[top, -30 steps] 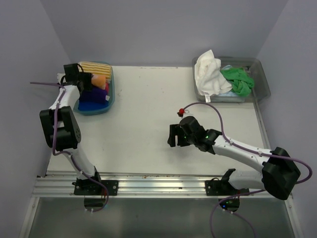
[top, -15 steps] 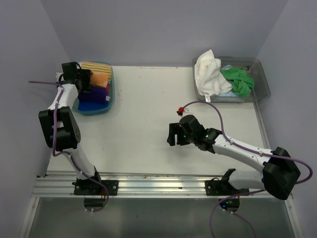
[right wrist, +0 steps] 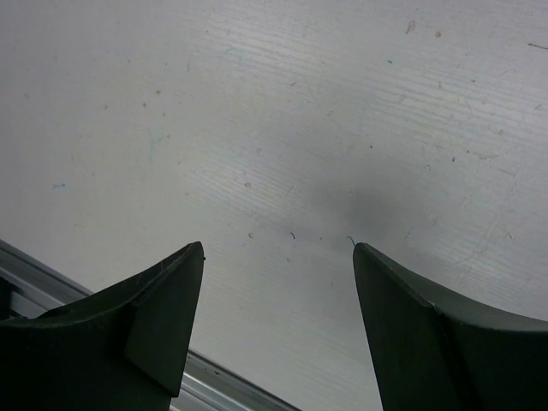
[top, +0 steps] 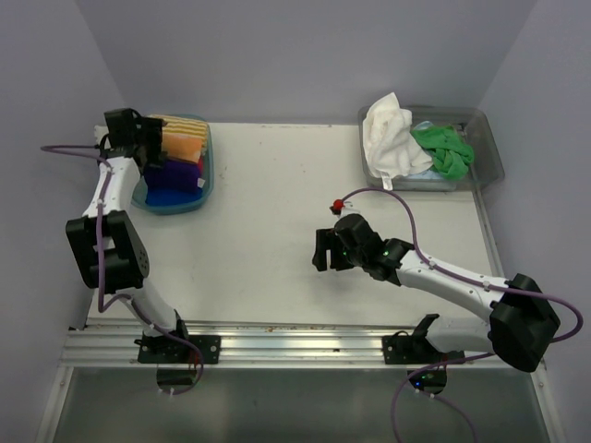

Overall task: Roll the towels
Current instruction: Place the rolled towel into the container

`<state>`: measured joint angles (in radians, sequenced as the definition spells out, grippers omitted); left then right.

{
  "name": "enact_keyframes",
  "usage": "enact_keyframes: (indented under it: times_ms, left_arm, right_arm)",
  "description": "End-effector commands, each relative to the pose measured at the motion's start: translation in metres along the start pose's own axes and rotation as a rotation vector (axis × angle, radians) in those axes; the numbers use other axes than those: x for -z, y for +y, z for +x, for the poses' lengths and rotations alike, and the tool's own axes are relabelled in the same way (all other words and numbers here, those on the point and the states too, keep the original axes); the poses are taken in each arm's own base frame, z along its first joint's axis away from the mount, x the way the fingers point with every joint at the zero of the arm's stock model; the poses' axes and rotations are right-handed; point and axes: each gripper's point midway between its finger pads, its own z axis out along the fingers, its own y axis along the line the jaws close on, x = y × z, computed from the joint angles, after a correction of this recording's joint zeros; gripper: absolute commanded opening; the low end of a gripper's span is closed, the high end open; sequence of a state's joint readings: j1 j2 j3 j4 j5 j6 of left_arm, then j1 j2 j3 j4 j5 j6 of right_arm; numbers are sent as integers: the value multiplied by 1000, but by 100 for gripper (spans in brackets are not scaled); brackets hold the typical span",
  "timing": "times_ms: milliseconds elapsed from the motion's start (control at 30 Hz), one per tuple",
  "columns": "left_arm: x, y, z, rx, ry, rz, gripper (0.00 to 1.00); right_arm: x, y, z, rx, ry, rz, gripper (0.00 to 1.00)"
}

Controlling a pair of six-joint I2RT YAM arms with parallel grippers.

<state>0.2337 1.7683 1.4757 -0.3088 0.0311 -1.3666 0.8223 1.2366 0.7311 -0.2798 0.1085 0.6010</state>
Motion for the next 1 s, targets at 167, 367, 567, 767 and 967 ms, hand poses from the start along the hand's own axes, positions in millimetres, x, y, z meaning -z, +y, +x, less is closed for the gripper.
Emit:
enact_keyframes:
  times_ms: [167, 367, 567, 767, 967]
  left_arm:
    - [61, -44, 1, -167, 9, 182, 82]
    - [113, -57, 54, -483, 102, 345, 85]
    - [165, -44, 133, -842, 223, 429, 87]
    - [215, -1, 184, -1106, 369, 489, 88]
    - [239, 53, 194, -1194, 488, 504, 90]
  right_arm:
    - [21, -7, -31, -1, -103, 64, 76]
    - [50, -58, -52, -80, -235, 354, 89]
    - [88, -94, -69, -69, -327, 570, 95]
    - [122, -112, -74, -74, -396, 641, 96]
    - [131, -126, -58, -90, -408, 653, 95]
